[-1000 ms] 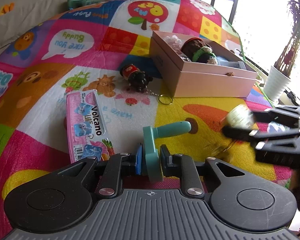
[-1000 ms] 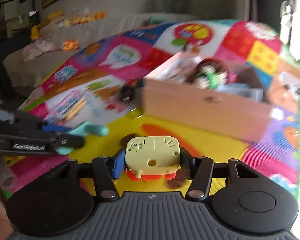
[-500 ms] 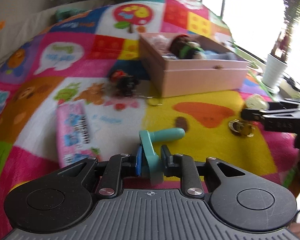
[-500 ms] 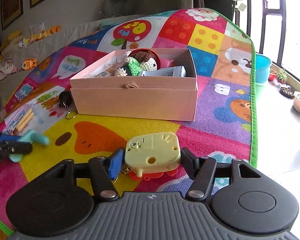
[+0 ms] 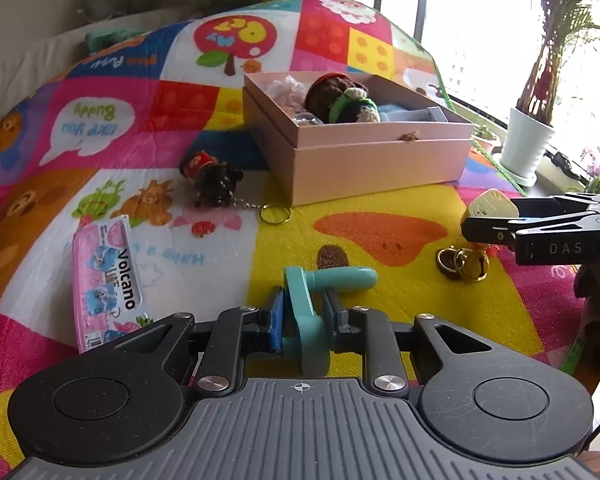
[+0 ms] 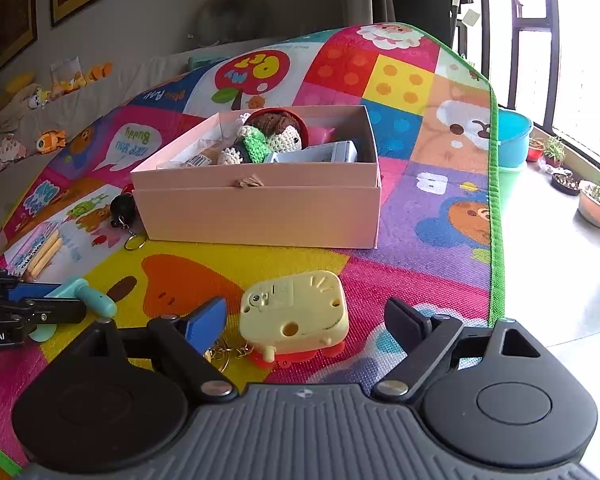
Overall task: Organize objects
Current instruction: 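Carry the teal toy over the pink box and open the left gripper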
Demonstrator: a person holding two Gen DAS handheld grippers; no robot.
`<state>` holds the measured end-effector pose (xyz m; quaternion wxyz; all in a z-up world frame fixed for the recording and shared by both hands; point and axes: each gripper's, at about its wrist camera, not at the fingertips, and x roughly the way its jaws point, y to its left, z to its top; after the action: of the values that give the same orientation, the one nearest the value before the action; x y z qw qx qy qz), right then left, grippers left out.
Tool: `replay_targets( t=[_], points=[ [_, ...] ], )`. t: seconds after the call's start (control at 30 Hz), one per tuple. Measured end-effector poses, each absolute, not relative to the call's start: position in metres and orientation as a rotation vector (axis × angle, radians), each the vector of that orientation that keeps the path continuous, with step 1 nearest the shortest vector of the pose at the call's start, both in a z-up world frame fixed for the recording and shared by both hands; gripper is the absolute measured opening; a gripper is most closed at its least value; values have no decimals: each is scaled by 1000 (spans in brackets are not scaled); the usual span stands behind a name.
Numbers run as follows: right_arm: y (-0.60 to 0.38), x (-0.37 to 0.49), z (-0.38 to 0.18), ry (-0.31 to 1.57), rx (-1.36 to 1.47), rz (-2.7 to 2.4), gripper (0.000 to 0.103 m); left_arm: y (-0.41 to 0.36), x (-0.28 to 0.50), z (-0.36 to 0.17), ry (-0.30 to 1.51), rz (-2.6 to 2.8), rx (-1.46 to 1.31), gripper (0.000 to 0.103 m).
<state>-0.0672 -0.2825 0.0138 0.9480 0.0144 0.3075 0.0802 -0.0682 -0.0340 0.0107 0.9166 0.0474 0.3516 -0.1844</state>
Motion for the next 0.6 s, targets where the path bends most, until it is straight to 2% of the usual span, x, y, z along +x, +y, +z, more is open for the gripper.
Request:
replay_targets(
  t=[0.23,0.27,0.33,0.5,0.6],
  points=[
    [-277,-65,12,643,3,181,86,-40,-72,10,708,-358,122,24],
    [-276,-64,12,651,0,179,82,-39,-72,10,707,-359,116,24],
    [-276,-64,12,650,0,184,58,-37,-71,10,710,-360,104,23],
    [-279,-76,29,620,42,196,56,-34,-72,11,705,-356,78,21],
    [-283,-93,52,545,64,220,56,-30,-72,14,697,-364,44,14]
  ],
)
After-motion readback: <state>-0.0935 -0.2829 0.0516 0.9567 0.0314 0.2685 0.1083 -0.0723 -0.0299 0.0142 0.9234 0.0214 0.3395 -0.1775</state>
